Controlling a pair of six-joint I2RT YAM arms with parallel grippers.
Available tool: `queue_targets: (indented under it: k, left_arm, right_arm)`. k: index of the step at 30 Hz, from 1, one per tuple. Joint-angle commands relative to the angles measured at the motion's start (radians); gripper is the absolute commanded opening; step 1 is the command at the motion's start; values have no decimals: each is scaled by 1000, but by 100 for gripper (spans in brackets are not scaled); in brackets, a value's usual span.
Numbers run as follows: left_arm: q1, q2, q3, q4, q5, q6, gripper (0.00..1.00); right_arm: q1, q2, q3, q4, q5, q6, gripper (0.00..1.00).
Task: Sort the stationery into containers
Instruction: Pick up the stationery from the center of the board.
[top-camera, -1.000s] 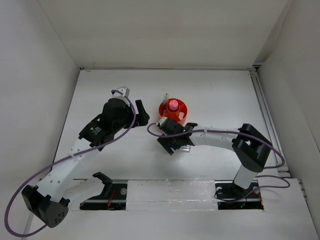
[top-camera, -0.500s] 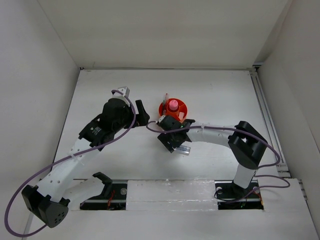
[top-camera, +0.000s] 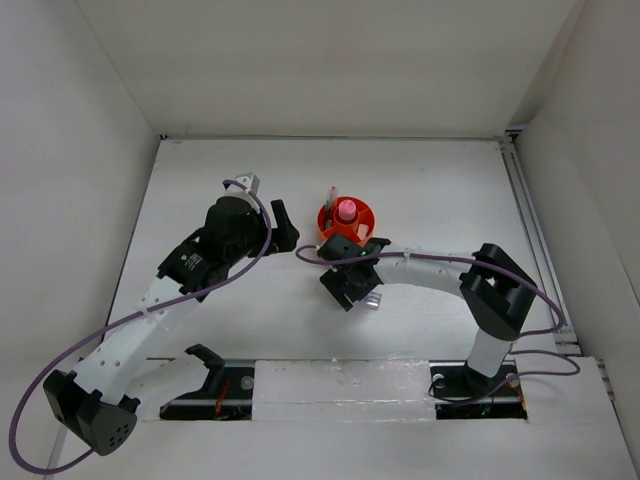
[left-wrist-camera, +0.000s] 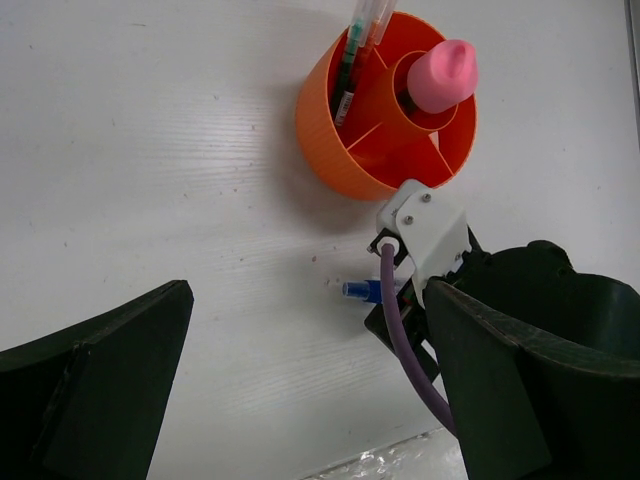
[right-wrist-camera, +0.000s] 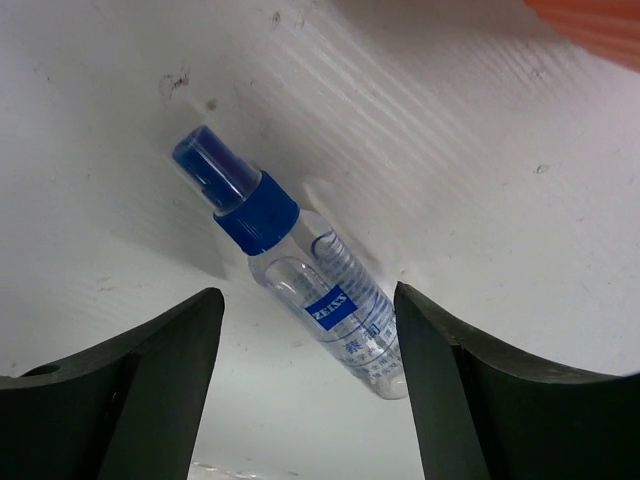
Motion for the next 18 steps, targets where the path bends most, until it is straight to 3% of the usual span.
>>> queue_targets:
  k: [1,7,12,14,18]
  left_arm:
    - [3,-19,1,28,9,13,99]
    - [3,-28,1,28,9,13,99]
    - [3,-38,1,28,-5,13,99]
    - [3,-47,1,28,-30,-1,99]
    - [3,-47,22,-57,-225,-99,99]
  right_arm:
    - [15,-38,29,-54,1,50,75]
    - [15,-23,20,-54,-8,50,75]
    - [15,13,20,-74,-28,50,51]
    - [15,22,20,-74,-28,50,45]
    - [15,47,20,-88,-49,59,42]
